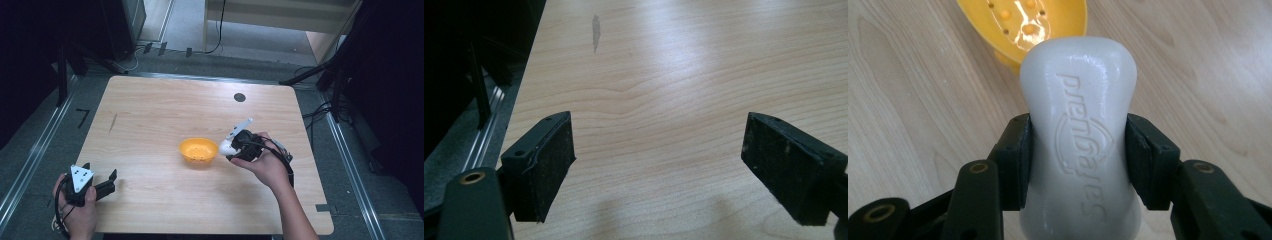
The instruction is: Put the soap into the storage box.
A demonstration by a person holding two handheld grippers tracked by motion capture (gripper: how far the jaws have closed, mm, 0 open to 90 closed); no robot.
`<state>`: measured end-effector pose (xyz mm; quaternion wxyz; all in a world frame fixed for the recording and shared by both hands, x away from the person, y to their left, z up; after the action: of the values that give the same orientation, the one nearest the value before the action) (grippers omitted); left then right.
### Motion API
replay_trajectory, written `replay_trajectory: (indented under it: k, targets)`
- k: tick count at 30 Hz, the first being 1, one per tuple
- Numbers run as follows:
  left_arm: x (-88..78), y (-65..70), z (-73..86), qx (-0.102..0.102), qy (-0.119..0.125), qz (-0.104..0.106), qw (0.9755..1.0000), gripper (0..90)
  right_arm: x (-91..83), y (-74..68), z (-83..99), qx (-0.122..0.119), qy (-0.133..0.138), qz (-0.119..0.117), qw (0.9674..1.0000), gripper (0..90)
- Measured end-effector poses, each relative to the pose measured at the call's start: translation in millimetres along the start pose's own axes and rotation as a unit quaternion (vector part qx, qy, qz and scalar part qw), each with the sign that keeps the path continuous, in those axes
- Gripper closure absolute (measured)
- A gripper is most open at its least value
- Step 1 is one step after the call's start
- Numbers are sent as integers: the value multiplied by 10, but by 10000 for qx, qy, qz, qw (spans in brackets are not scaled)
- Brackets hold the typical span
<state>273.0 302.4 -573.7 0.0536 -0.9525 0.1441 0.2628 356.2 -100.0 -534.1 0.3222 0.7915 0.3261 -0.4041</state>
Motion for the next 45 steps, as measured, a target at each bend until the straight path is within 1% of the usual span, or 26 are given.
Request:
replay_trajectory:
  k: [1,3,4,5,9,10,11,14,19,20,23,25,27,28,31,33,35,38,39,42,45]
  targets:
    - [0,0,0,0,0,0,10000,140,0,0,0,0,0,0,10000,504]
    - [-5,-5,-1,-37,21,14,10000,139,0,-14,-64,-120,56,-4,9999,504]
    - [-12,-11,-3,-65,43,11,10000,136,8,-16,-114,-262,140,12,9996,504]
    - [-14,-13,-5,-72,59,17,10000,136,12,-26,-140,-304,165,-8,9994,504]
    - [-14,-16,-7,-104,85,13,9999,135,12,-38,-210,-393,234,-20,9990,504]
    - [-15,-17,-7,-102,87,13,9999,135,4,-48,-233,-397,251,-41,9989,504]
    - [-15,-16,-8,-103,90,16,9999,134,-5,-71,-290,-485,333,-112,9982,504]
    - [-15,-18,-8,-109,89,21,9999,134,-5,-86,-344,-617,360,-129,9974,504]
    - [-16,-17,-11,-131,111,47,9998,134,20,-109,-417,-709,371,-156,9967,504]
    - [-21,-16,-16,-124,143,71,9998,133,43,-123,-452,-790,392,-171,9960,504]
    - [-25,-13,-19,-136,165,94,9997,132,67,-146,-484,-837,417,-207,9954,504]
    - [-25,-13,-24,-155,205,128,9996,132,109,-184,-526,-916,427,-259,9945,504]
    - [-26,-14,-23,-157,196,134,9996,132,140,-214,-556,-1002,445,-310,9935,504]
    - [-26,-13,-23,-156,198,137,9996,132,153,-226,-569,-1072,455,-315,9927,504]
    - [-27,-13,-23,-159,200,144,9996,132,184,-260,-602,-1162,422,-332,9918,504]
    - [-28,-13,-23,-168,197,154,9995,132,195,-272,-632,-1253,450,-360,9904,504]
    - [-27,-14,-23,-174,201,158,9995,132,197,-277,-645,-1269,446,-364,9902,504]
    - [-28,-17,-26,-190,226,171,9994,132,216,-295,-693,-1441,444,-405,9877,504]
    - [-29,-18,-27,-202,232,184,9994,131,234,-305,-710,-1517,457,-431,9864,504]
    - [-30,-24,-27,-219,230,184,9993,131,275,-314,-737,-1618,447,-425,9849,504]
    - [-31,-24,-28,-236,242,215,9992,131,315,-336,-774,-1676,473,-482,9835,504]
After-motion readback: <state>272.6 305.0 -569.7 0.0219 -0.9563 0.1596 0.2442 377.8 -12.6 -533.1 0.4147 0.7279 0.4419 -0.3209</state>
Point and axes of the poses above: each handheld gripper's, and its own axes: x roughly forward along the jaws, z roughly out of its underside, y roughly to its right, the point moved 10 cm from there along x, roughly forward along the jaws, and after that the axes turned 12 degrees about z, right-handed, at the moved point
